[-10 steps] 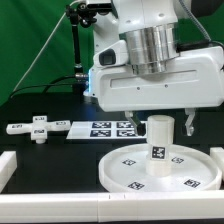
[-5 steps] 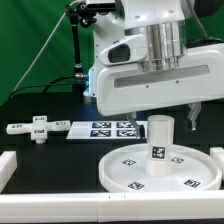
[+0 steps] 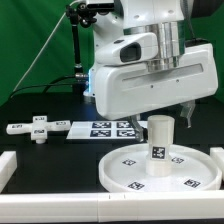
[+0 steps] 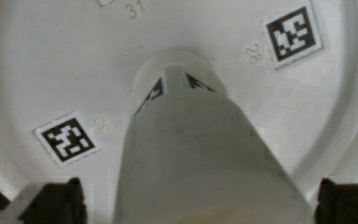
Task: Assemble round table
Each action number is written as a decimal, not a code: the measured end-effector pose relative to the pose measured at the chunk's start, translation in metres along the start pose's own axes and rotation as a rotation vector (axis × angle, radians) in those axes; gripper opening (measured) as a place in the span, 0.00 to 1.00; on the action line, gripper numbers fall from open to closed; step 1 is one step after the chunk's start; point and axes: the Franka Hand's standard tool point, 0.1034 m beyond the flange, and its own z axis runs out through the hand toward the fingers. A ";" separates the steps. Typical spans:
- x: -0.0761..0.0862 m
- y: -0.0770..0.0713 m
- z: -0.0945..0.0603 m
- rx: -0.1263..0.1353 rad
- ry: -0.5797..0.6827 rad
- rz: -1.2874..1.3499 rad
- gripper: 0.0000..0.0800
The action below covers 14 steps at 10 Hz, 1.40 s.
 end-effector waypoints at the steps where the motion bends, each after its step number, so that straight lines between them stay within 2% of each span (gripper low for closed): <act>1: 0.000 0.001 0.000 -0.014 -0.009 -0.176 0.81; 6: 0.002 0.002 0.001 -0.040 -0.049 -0.690 0.81; 11: -0.001 0.009 0.001 -0.048 -0.072 -0.955 0.81; 14: 0.001 0.008 0.001 -0.077 -0.121 -1.315 0.81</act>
Offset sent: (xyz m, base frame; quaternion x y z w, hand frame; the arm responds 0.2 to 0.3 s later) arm 0.0082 0.0101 0.0037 0.0111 -0.0166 -0.2304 0.9729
